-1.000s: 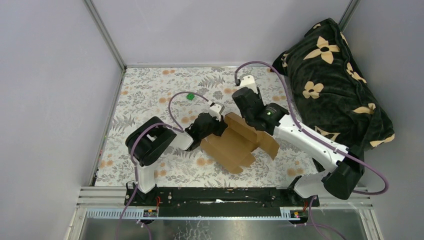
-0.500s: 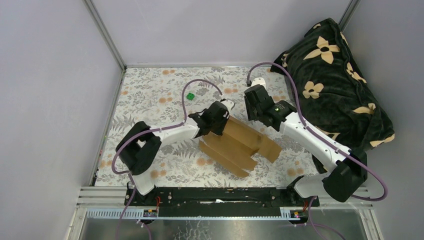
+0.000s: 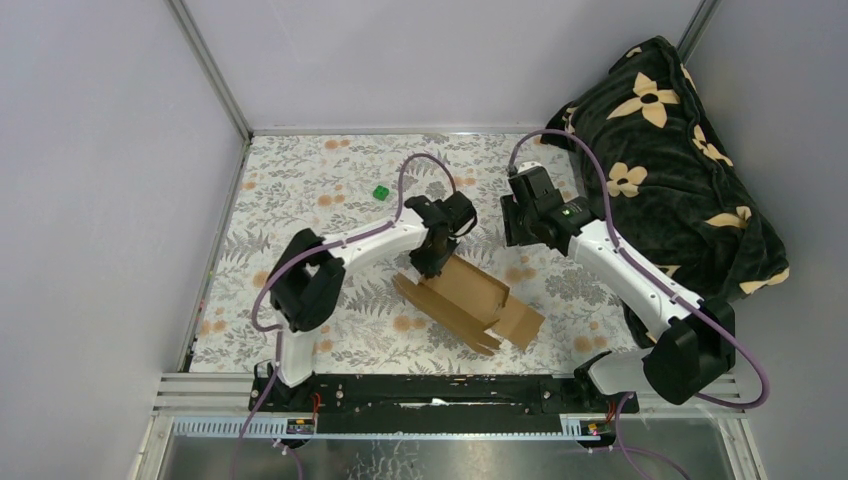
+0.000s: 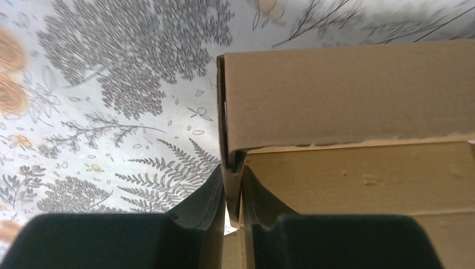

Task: Fold the paper box
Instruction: Fold the paper box at the center of the board.

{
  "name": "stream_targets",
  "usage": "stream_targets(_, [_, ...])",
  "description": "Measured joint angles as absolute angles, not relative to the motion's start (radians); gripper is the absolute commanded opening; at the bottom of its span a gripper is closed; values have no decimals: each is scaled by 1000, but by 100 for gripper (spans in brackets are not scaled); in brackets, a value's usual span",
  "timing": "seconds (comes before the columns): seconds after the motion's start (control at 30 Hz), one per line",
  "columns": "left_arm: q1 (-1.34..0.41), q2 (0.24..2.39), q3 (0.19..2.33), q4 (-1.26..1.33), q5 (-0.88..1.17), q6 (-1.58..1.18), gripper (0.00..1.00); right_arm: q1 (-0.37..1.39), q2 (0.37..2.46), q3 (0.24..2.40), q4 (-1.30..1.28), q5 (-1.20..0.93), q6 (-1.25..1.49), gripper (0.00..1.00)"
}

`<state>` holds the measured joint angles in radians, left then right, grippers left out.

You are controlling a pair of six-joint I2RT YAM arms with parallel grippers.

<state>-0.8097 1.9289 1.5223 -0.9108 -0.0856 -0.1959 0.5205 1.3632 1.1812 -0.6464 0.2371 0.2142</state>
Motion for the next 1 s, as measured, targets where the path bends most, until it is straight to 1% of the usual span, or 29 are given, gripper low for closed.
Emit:
stream_targets(0.07, [-810,1977,1546,-971,-86,-195,22,519,1363,1166,-646,215,214,48])
stream_targets(0.2, [-811,2047,1557,-1053,-92,-189,26,519,1359,1108,-643,176,218,49])
stream_targets(0.4, [-814,2062,1568,-1067,-197,-176,28,519,1327,1018,-628,113,228,50])
stream_targets(0.53, [-833,2064,1576,-1021,-298,-163,29,519,1301,987,-586,72,232,49])
stream_targets(0.67, [-860,2064,1575,-932,-368,-139,29,519,1230,916,-547,36,245,49])
stream_targets(0.8, [-873,2067,1571,-844,-403,-115,29,519,1169,860,-515,8,267,50])
stream_targets(1.0, [-874,2129,1615,-830,-439,-120,29,519,1130,788,-481,0,312,52])
